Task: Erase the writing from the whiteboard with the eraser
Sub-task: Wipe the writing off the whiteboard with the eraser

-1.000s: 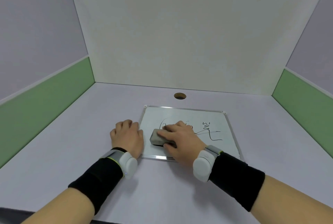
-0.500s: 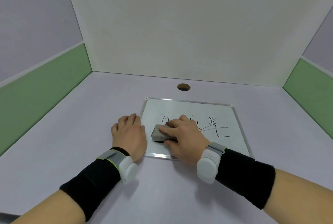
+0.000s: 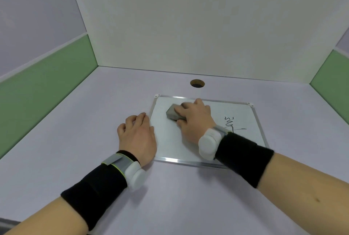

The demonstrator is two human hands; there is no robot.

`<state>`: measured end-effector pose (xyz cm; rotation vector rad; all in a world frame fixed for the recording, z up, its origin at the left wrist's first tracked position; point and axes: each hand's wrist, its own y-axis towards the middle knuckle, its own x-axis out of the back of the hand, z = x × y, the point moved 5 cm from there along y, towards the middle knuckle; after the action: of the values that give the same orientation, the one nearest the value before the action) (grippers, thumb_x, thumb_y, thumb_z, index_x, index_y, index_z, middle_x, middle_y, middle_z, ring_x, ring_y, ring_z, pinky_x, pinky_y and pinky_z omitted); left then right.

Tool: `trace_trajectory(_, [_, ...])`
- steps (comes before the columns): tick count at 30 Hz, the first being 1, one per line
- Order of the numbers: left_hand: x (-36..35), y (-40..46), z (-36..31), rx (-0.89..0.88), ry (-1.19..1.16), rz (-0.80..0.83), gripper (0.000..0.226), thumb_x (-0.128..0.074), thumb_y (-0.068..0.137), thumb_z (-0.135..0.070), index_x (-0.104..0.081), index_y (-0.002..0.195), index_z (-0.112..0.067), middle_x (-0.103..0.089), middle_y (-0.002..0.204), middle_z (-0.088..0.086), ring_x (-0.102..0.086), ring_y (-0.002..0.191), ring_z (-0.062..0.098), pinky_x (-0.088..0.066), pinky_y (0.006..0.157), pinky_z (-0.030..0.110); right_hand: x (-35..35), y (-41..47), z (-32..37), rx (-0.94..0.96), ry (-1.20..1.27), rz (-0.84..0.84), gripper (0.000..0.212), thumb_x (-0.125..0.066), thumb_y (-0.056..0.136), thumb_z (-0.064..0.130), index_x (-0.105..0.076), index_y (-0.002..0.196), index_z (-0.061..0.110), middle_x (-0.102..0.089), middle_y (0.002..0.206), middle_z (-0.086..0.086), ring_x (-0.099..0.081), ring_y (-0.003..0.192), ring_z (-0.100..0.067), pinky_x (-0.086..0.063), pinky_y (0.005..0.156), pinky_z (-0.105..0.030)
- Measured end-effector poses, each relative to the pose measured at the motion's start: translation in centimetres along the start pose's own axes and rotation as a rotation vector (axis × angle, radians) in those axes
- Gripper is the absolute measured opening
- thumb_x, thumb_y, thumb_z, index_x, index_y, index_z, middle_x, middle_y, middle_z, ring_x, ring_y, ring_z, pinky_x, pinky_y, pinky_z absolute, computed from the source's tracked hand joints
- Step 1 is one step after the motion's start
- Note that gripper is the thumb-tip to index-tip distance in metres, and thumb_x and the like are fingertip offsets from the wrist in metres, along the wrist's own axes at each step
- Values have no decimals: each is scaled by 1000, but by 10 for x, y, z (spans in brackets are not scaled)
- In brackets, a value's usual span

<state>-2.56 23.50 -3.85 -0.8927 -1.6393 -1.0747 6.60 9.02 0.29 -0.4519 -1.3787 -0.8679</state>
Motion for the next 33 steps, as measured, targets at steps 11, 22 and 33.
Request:
trace_trajectory(11, [-1, 1, 2, -10, 18, 14, 46, -27, 97, -30, -39, 138, -15, -37, 149, -3, -23, 130, 22, -13, 96, 38, -8, 3, 0, 66, 72, -14, 23, -56, 85, 26, -60, 107, 28, -60, 111, -4, -41, 103, -28, -31, 83, -41])
trace_trajectory(22, [-2, 1, 5, 76, -49, -9, 59, -34, 94, -29, -18, 149, -18, -33, 151, -1, -28, 131, 26, -20, 102, 45, 1, -18, 8, 34, 93, -35, 23, -56, 85, 24, -58, 107, 24, -58, 117, 1, -37, 101, -26, -33, 83, -39])
trace_trajectory(33, [1, 2, -2, -119, -49, 21, 62, -43, 79, -8, -45, 137, -30, -39, 151, -10, -33, 129, 23, -13, 94, 37, 5, -6, -31, -19, 24, 8, 29, -57, 86, 24, -61, 114, 29, -61, 116, -4, -41, 106, -29, -34, 86, -39])
